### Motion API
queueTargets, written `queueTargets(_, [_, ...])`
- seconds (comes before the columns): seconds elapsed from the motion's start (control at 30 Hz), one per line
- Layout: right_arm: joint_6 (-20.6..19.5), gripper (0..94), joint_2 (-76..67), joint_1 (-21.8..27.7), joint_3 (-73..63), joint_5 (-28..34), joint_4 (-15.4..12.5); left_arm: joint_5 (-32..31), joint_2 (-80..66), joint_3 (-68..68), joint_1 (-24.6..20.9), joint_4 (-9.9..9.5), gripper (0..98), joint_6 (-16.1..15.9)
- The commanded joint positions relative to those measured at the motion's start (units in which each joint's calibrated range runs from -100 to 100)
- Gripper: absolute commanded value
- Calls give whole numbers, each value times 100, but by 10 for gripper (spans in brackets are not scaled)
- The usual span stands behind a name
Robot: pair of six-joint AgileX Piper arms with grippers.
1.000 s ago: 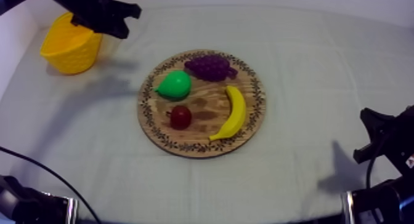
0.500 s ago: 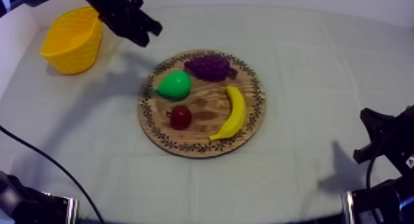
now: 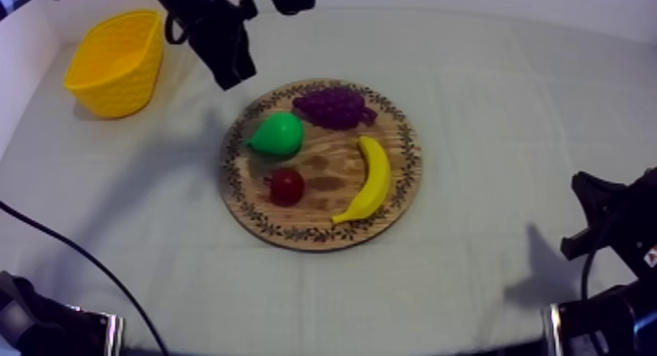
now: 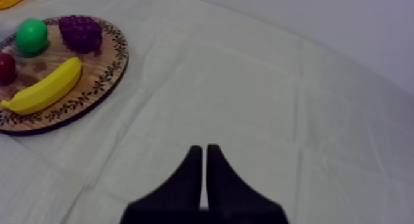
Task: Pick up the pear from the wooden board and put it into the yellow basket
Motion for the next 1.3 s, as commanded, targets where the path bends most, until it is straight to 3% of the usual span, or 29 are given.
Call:
queueTargets(0.0, [4,4,-4,1,-5,4,-1,41,28,-79,3,32,52,-368])
queueTargets(0.3, [4,4,-4,1,-5,4,-1,208,124,-66,39,-245,421,-214])
queueTargets(0.77, [4,4,-4,1,-5,4,-1,449,184,126,63,-562,899,5])
queueTargets(0.97, [4,4,-4,1,-5,4,-1,462,167,176,92,-588,954,66])
queueTargets(1.27, [4,4,-4,1,-5,4,-1,110,591,236,222,-593,938,98])
